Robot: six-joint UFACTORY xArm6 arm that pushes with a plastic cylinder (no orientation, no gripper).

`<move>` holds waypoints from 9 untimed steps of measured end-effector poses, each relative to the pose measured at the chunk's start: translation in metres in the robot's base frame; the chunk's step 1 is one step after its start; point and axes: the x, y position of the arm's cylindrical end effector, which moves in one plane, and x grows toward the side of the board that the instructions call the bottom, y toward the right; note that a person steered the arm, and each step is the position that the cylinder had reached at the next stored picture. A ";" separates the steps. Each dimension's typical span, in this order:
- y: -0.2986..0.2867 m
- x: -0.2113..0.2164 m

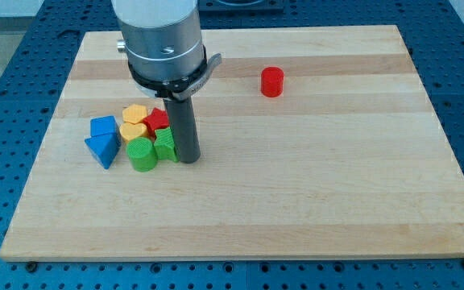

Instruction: Move the red circle towards the group of blocks

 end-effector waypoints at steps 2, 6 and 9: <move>0.141 -0.028; 0.165 -0.164; 0.074 -0.105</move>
